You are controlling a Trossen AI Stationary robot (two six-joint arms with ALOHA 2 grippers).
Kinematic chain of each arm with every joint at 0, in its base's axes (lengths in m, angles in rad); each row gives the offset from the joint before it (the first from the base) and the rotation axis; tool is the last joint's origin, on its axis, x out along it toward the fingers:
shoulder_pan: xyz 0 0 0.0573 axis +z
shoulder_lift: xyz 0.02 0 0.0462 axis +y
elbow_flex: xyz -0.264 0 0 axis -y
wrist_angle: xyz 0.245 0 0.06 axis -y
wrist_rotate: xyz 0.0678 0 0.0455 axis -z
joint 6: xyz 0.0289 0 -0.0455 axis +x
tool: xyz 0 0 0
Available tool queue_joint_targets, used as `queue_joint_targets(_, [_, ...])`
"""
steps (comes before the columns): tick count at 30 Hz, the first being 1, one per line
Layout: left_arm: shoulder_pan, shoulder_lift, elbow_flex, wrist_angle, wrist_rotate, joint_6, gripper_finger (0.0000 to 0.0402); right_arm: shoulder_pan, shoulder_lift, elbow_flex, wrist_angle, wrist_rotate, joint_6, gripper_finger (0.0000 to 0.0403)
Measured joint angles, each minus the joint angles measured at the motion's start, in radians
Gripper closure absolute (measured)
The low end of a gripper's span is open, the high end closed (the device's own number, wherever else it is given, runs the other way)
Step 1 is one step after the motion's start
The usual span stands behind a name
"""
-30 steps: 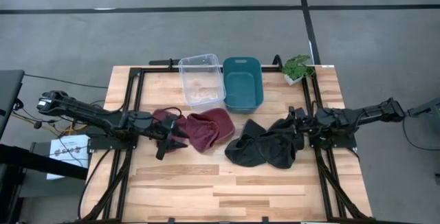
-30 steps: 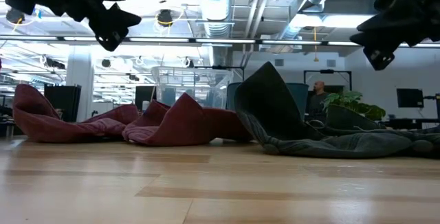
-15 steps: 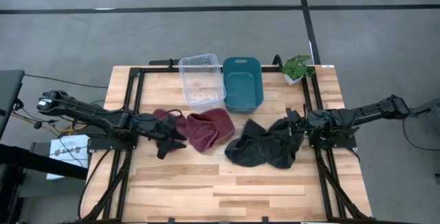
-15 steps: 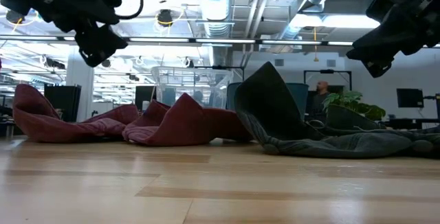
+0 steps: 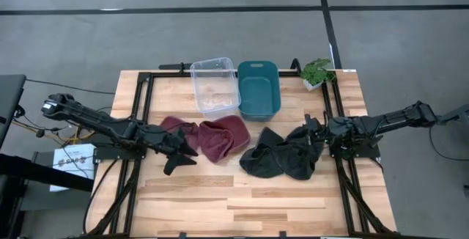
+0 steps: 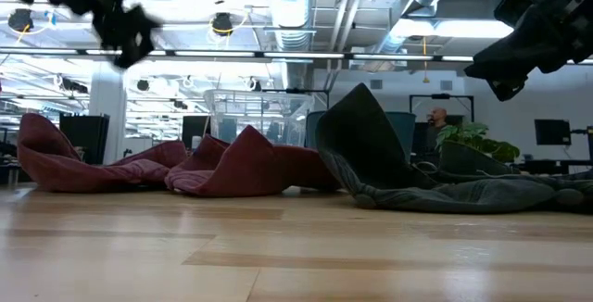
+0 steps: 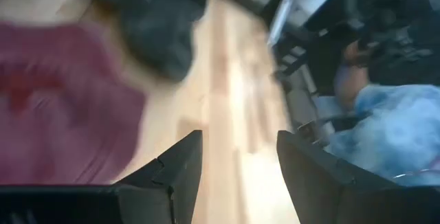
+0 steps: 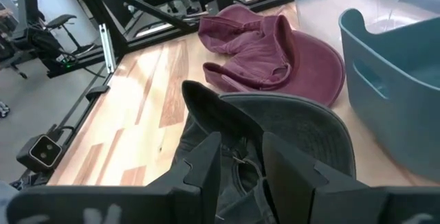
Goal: Pick & Place hat
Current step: Put the left red cap into the transparent bin
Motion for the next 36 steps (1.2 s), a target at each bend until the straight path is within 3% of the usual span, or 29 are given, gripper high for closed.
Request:
queue_joint_targets(8, [-0.084, 0.073, 0.208, -0.032, -0.076, 0.172, 0.0215, 0.0, 0.0, 0.0, 0.042, 0.002, 0.0, 0.0304])
queue_joint_targets(18, [-0.112, 0.195, 0.395, -0.359, -0.252, 0.171, 0.0215, 0.0, 0.001, 0.0, 0.046, 0.002, 0.0, 0.0304])
queue_joint_targets(26, [-0.103, 0.219, 0.431, -0.527, -0.325, 0.108, 0.0215, 0.0, 0.001, 0.0, 0.045, 0.002, -0.001, 0.0304])
queue_joint_targets(36, [-0.049, 0.233, 0.432, -0.728, -0.292, -0.063, 0.0215, 0.0, 0.001, 0.0, 0.051, 0.0, -0.002, 0.0304])
